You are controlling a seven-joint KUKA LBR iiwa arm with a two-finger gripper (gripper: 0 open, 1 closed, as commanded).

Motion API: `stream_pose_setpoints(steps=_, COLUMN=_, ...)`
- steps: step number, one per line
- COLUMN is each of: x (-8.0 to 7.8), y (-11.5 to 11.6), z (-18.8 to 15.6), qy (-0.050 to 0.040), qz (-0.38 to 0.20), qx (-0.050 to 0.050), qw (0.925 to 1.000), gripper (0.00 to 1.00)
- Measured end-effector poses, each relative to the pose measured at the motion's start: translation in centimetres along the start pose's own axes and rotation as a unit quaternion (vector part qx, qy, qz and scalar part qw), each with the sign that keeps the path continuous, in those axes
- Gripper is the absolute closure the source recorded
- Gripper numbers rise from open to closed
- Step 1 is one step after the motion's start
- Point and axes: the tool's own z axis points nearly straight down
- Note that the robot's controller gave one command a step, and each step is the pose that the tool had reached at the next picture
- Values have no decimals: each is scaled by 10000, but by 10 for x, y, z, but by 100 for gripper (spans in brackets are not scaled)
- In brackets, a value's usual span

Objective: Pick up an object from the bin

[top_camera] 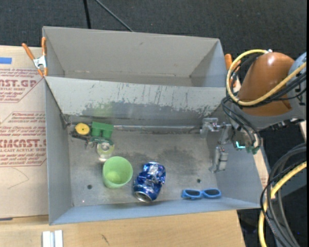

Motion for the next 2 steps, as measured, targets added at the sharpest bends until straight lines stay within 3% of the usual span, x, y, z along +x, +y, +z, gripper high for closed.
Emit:
stream_pose_setpoints(steps=1, x=54, y=100, z=93, qy=-88, qz=-1573, qx=6, qw=9875, gripper=0)
stream_pose_setpoints(steps=2, x=42, y=147, z=65, qy=-42, qz=-944, qx=-7, qw=9955, gripper=0)
